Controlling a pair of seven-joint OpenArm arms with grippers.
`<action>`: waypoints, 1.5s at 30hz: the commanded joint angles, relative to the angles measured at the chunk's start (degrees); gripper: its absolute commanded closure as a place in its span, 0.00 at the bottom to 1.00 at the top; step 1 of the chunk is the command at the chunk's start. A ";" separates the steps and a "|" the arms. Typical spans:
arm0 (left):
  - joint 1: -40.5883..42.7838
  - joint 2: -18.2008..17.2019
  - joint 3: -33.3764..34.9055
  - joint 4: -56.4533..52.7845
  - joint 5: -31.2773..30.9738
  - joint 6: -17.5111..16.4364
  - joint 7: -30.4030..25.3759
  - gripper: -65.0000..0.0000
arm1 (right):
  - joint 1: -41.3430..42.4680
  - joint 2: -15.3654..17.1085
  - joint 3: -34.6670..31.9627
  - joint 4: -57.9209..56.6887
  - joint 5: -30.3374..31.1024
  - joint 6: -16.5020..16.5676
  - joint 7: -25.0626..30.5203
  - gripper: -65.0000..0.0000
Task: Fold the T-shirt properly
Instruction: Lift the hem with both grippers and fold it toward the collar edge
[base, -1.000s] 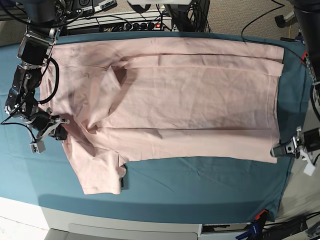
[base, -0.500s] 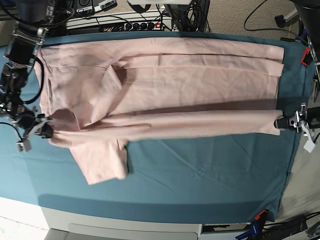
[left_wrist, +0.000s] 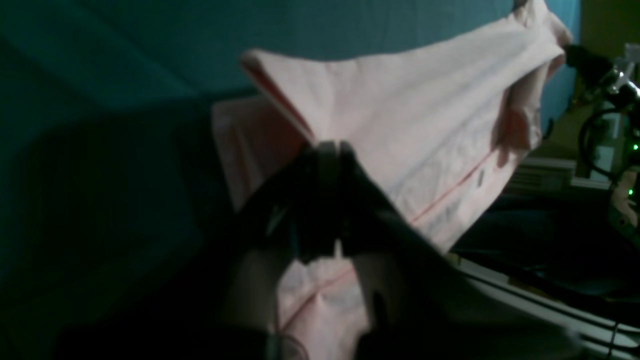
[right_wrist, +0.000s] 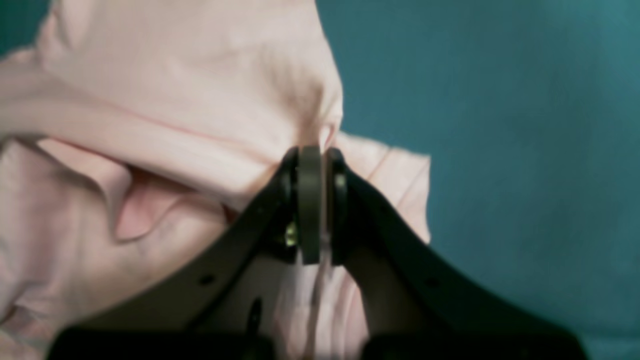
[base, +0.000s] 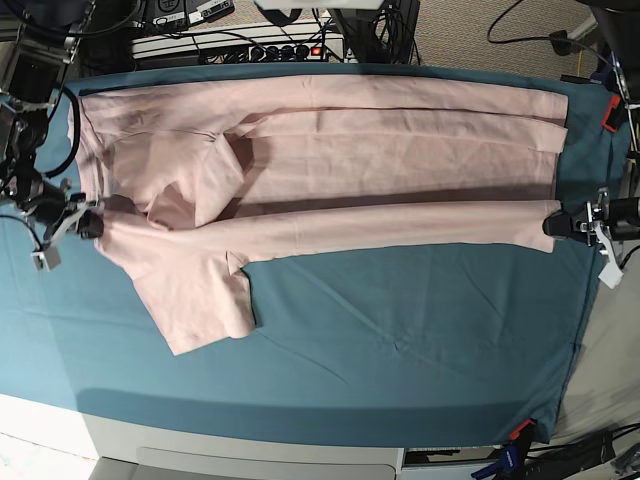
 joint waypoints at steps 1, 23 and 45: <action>-0.76 -2.23 -0.28 0.79 -1.30 -0.28 -0.12 1.00 | 0.35 1.64 0.50 1.03 1.03 0.03 0.74 1.00; 4.50 -2.69 -0.28 0.81 -1.30 -0.28 -0.12 1.00 | -2.32 1.68 0.50 1.03 5.31 0.03 -13.81 1.00; 4.50 -5.20 -0.28 0.81 -1.30 -0.28 -0.12 1.00 | -2.32 3.21 0.50 1.01 -3.52 0.03 -9.29 1.00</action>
